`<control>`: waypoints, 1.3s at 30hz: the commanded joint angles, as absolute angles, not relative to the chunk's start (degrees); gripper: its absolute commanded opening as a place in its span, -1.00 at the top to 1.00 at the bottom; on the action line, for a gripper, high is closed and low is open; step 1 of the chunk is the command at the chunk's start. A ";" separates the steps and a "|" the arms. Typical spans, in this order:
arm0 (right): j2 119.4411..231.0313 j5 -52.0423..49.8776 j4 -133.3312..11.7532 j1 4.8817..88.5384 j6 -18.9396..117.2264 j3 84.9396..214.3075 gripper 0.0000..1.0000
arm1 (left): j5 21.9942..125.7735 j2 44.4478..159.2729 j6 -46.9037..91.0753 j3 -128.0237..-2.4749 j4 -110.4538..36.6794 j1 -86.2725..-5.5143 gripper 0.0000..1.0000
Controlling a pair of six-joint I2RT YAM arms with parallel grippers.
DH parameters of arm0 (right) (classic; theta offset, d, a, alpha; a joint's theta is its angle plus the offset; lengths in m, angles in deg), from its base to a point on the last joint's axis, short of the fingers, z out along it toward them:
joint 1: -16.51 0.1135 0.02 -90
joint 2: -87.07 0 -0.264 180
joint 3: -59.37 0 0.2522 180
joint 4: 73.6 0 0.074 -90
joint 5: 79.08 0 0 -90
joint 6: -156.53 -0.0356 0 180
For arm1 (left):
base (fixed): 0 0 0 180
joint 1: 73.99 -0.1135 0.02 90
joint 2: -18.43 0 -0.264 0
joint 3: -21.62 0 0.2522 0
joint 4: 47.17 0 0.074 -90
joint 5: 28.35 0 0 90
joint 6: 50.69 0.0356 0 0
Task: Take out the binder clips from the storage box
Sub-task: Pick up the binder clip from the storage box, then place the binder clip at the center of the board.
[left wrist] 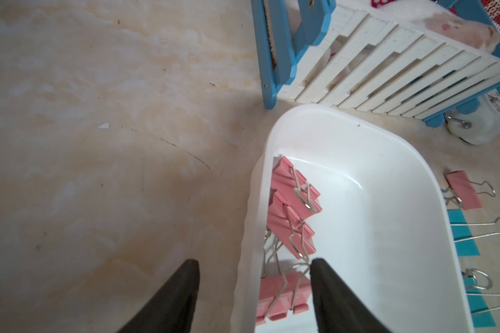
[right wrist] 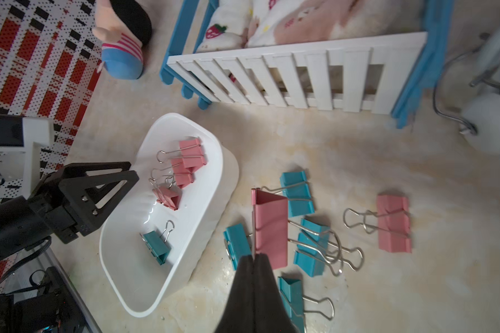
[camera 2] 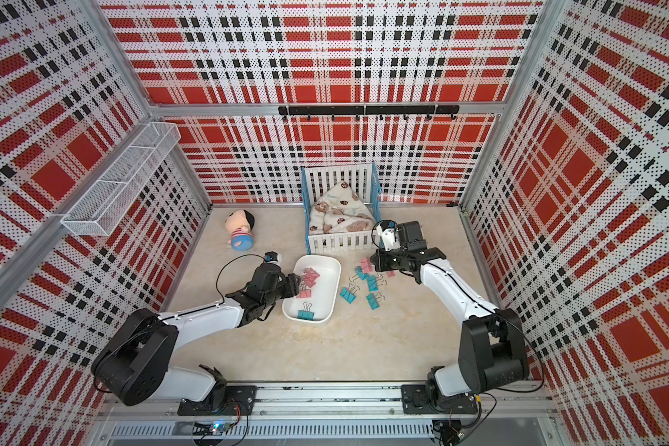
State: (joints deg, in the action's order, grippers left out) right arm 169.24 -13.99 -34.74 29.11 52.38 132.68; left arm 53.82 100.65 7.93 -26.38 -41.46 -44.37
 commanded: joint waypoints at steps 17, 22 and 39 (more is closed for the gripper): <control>167.02 -20.06 -36.71 14.62 47.59 121.35 0.95 | 54.35 102.63 9.90 -28.88 -41.44 -44.81 -0.35; 169.82 -20.66 -37.28 13.39 48.07 120.93 0.94 | 54.61 102.72 9.91 -28.93 -41.45 -45.06 -0.35; 175.40 -20.01 -38.43 11.49 48.16 120.07 0.70 | 54.63 103.22 10.21 -29.06 -41.74 -45.32 -0.35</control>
State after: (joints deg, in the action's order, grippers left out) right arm 174.97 -20.24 -37.49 12.15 47.79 120.84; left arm 54.19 102.42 9.35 -28.22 -41.33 -44.82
